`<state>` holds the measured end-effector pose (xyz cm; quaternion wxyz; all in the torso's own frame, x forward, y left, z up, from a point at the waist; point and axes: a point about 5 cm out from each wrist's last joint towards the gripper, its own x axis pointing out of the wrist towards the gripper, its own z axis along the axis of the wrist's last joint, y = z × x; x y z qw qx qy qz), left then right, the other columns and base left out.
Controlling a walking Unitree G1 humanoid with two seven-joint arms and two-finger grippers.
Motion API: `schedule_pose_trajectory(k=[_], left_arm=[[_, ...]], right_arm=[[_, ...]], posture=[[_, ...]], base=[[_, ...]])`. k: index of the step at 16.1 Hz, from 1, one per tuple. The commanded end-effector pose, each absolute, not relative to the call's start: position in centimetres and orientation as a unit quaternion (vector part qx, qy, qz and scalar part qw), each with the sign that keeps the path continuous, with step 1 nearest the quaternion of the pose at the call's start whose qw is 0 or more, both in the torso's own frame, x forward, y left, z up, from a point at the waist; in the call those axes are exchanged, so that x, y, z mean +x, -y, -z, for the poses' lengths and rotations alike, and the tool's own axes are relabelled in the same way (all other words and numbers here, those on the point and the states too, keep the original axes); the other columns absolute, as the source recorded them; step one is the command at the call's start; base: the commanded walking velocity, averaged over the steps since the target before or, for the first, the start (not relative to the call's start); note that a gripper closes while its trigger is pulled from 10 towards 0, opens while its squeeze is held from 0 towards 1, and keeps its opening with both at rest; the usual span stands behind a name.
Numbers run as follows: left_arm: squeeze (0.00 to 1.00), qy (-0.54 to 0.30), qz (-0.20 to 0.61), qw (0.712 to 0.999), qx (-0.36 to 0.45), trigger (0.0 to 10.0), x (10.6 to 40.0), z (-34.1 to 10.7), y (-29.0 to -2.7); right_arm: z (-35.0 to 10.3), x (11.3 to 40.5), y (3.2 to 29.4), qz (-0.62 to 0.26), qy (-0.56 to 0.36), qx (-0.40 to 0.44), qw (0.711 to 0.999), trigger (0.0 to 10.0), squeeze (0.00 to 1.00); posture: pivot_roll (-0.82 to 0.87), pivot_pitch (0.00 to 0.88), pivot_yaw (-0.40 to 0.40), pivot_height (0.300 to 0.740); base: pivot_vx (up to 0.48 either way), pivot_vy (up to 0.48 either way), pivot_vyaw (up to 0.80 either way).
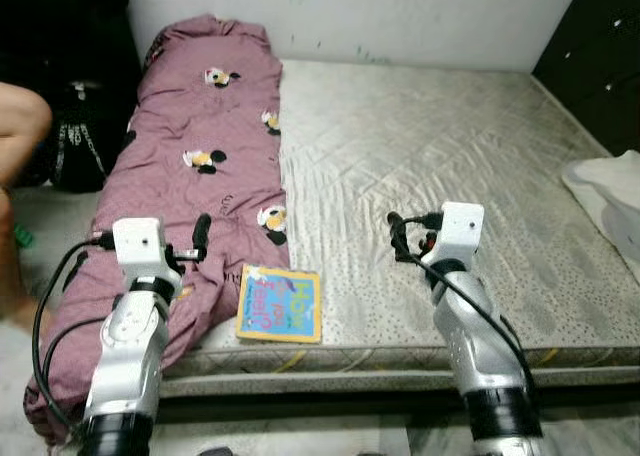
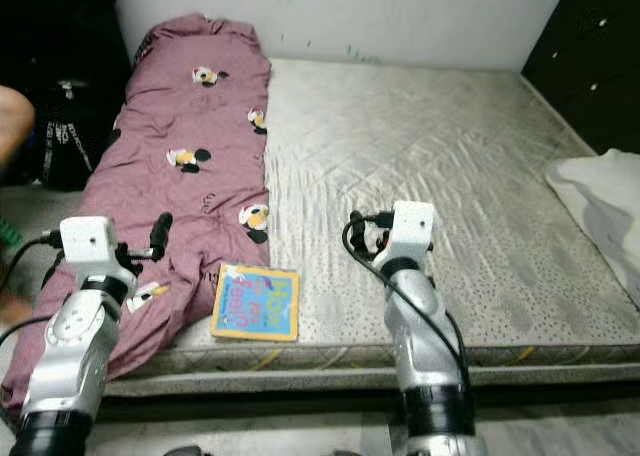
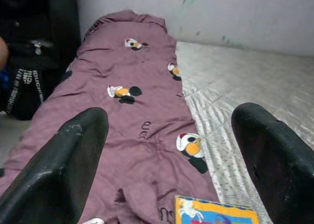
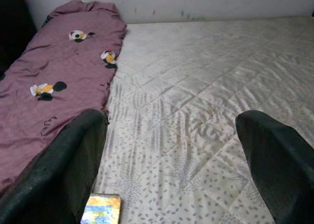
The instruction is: Clean up the room
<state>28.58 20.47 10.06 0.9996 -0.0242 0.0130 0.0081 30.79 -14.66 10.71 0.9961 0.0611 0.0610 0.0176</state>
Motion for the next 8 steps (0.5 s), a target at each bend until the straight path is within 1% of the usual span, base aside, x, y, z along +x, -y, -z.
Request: schedule_pose_trajectory(k=[1,3,5,7,8], left_arm=[[0.0,-0.012,0.001,1.0,-0.024,10.0,28.4,-10.5,-20.6],[0.0,-0.02,-0.007,1.0,-0.02,10.0,28.0,-10.2,-21.1],[0.0,-0.03,0.003,0.999,-0.015,10.0,27.4,-9.9,-20.7],[0.0,-0.046,0.006,0.999,-0.008,10.0,27.0,-9.2,-20.7],[0.0,-0.048,0.007,0.999,-0.009,10.0,26.9,-9.2,-20.7]], right_arm=[[-11.0,30.7,14.7,-0.016,-0.055,0.066,0.996,10.0,0.0],[-10.4,30.1,14.6,-0.019,-0.065,0.071,0.995,10.0,0.0],[-9.6,29.2,14.4,-0.015,-0.078,0.078,0.994,10.0,0.0],[-9.2,29.1,14.3,-0.01,-0.08,0.075,0.994,10.0,0.0],[-9.7,28.9,14.5,-0.003,-0.077,0.083,0.994,10.0,0.0]], posture=[[0.0,0.0,-0.07,0.74],[0.02,0.0,-0.058,0.74],[0.03,0.0,-0.052,0.74],[0.02,0.0,-0.041,0.74],[0.01,0.02,-0.042,0.721]], base=[[0.0,0.0,0.0],[0.0,0.0,0.0],[0.0,0.0,0.0],[0.0,0.0,0.0],[0.0,0.0,0.0]])
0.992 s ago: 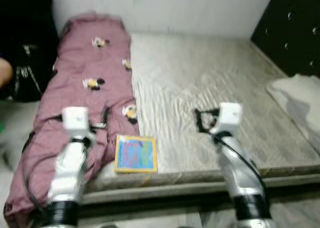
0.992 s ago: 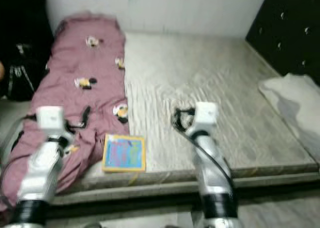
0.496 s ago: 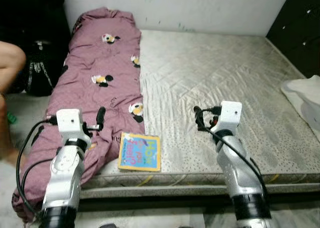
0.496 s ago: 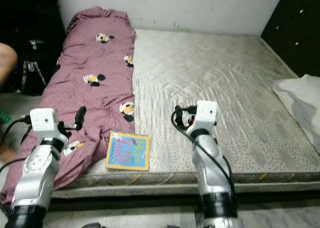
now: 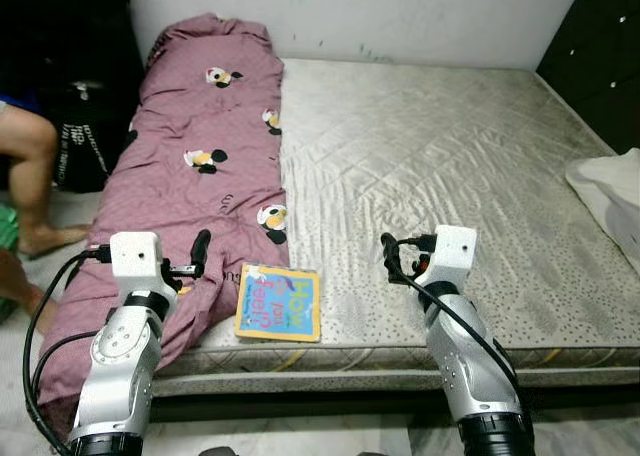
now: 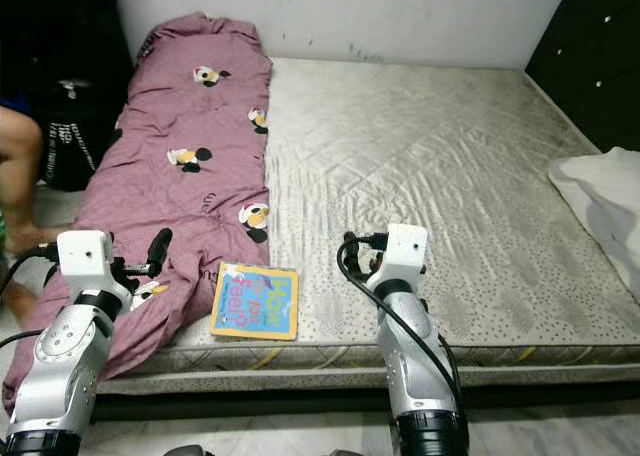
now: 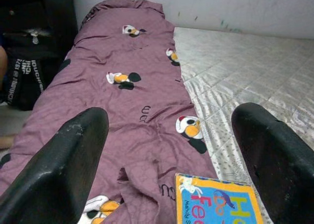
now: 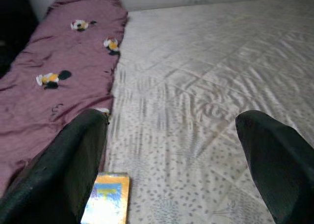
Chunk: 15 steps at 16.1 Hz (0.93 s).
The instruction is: Clean up the room
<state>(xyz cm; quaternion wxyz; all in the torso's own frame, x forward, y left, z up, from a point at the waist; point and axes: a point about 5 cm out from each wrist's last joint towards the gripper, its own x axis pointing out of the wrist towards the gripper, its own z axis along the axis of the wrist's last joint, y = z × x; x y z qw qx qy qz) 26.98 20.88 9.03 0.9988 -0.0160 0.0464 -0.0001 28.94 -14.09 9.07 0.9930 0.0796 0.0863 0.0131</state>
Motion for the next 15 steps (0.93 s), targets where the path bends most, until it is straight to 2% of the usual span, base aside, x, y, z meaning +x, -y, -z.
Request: schedule_pose_trajectory(k=[1,3,12,15], left_arm=[[0.0,-0.047,0.008,0.999,-0.006,10.0,26.89,-9.2,-20.7],[0.0,-0.047,0.012,0.999,-0.005,10.0,26.55,-9.26,-20.6],[0.0,-0.05,0.017,0.998,-0.022,10.0,26.65,-9.19,-20.01],[0.0,-0.052,0.02,0.998,-0.032,10.0,26.76,-9.14,-19.86]], right_arm=[[-9.69,28.87,14.46,-0.003,-0.077,0.083,0.993,10.0,0.0],[-9.57,28.17,14.34,-0.009,-0.082,0.08,0.993,10.0,0.0],[-9.39,28.08,14.94,-0.011,-0.091,0.06,0.994,10.0,0.0],[-9.41,28.04,15.05,-0.011,-0.092,0.056,0.994,10.0,0.0]], posture=[[0.01,0.02,-0.042,0.716],[0.0,0.038,-0.045,0.697],[0.0,0.039,-0.055,0.697],[-0.01,0.042,-0.057,0.697]], base=[[0.0,0.0,0.0],[0.0,0.0,0.0],[0.0,0.0,0.0],[0.0,0.447,0.0]])
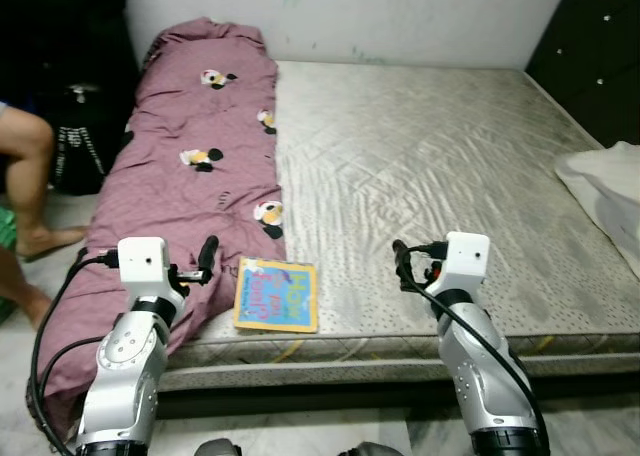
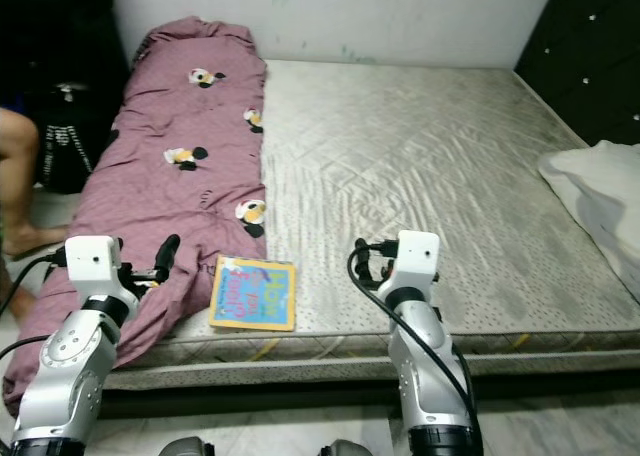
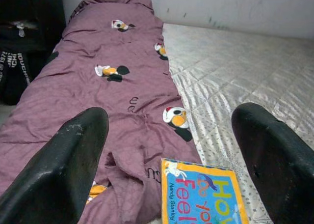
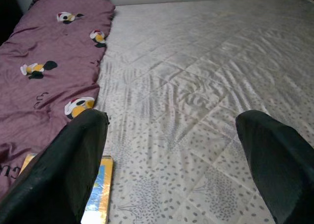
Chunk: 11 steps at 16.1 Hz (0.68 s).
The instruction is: Clean up the room
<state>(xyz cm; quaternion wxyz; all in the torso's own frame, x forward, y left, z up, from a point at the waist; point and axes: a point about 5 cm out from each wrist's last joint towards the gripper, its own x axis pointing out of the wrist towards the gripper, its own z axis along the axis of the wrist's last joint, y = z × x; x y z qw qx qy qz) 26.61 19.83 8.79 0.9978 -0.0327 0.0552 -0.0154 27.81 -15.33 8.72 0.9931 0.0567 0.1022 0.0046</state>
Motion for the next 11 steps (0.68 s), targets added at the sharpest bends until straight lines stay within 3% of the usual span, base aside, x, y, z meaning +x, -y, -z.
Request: schedule_pose_trajectory(k=[1,6,11], left_arm=[[0.0,-0.052,0.021,0.998,-0.03,10.0,26.77,-9.17,-19.87],[0.0,-0.047,0.017,0.998,-0.028,10.0,27.08,-9.35,-19.94],[0.0,-0.04,0.029,0.999,-0.024,10.0,26.99,-9.47,-19.63]], right_arm=[[-9.41,28.02,15.04,-0.011,-0.092,0.055,0.994,10.0,0.0],[-9.53,28.22,15.2,-0.01,-0.092,0.05,0.994,10.0,0.0],[-9.45,28.2,15.18,-0.011,-0.095,0.046,0.994,10.0,0.0]], posture=[[-0.01,0.042,-0.057,0.697],[-0.01,0.05,-0.062,0.697],[-0.02,0.05,-0.064,0.697]], base=[[0.0,0.48,0.0],[0.0,0.432,0.0],[0.0,0.0,0.0]])
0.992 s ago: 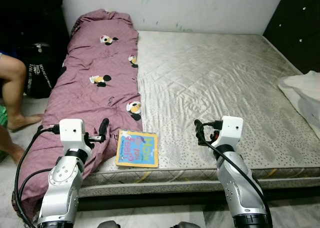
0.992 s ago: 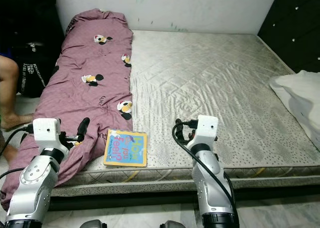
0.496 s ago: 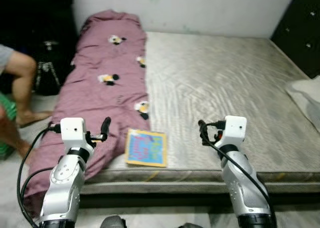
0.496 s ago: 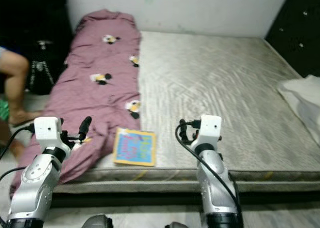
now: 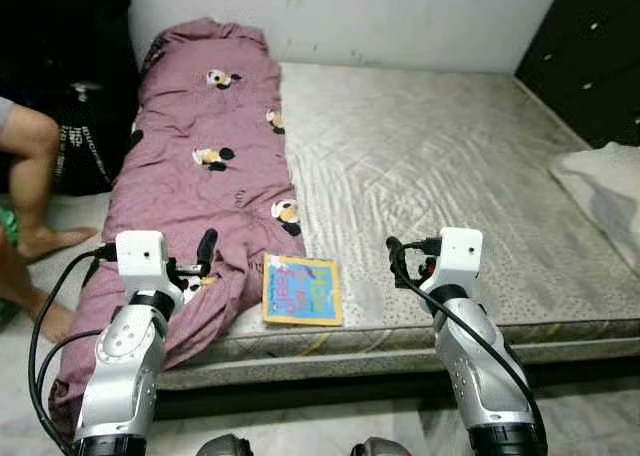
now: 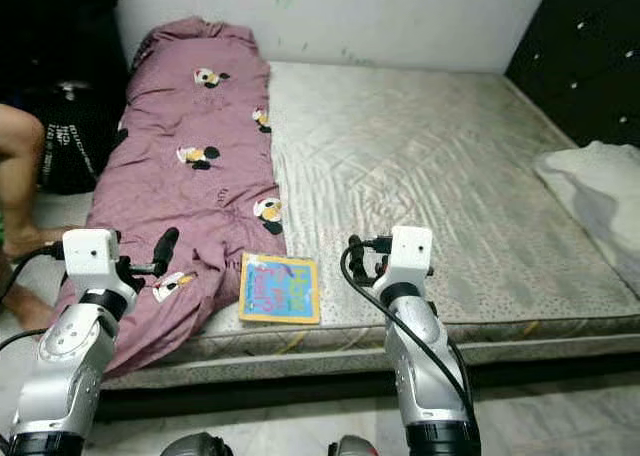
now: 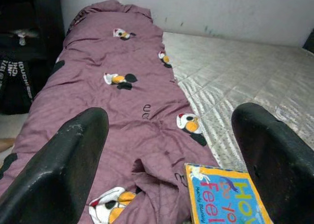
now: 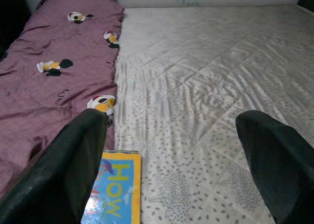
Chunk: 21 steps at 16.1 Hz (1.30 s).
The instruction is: Clean up the room
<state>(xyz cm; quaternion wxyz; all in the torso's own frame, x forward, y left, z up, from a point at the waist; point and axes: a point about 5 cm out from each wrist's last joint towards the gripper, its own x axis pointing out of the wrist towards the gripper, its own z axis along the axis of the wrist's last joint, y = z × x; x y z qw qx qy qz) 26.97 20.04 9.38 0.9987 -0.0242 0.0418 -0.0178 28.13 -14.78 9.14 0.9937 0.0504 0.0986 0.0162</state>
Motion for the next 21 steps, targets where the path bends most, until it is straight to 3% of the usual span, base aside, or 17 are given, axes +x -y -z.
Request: schedule_pose_trajectory(k=[1,17,21], left_arm=[[0.0,-0.039,0.029,0.999,-0.024,10.0,27.0,-9.48,-19.62],[0.0,-0.038,0.043,0.998,-0.027,10.0,26.88,-9.39,-19.57],[0.0,-0.036,0.049,0.998,-0.027,10.0,26.89,-9.44,-19.45]], right_arm=[[-9.45,28.2,15.18,-0.011,-0.095,0.045,0.994,10.0,0.0],[-9.36,28.18,15.13,-0.015,-0.096,0.043,0.994,10.0,0.0],[-9.32,28.26,15.11,-0.015,-0.097,0.041,0.994,10.0,0.0]], posture=[[-0.02,0.05,-0.064,0.697],[-0.01,0.039,-0.066,0.697],[-0.01,0.033,-0.066,0.697]], base=[[0.0,0.0,0.0],[0.0,0.0,0.0],[0.283,0.0,0.0]])
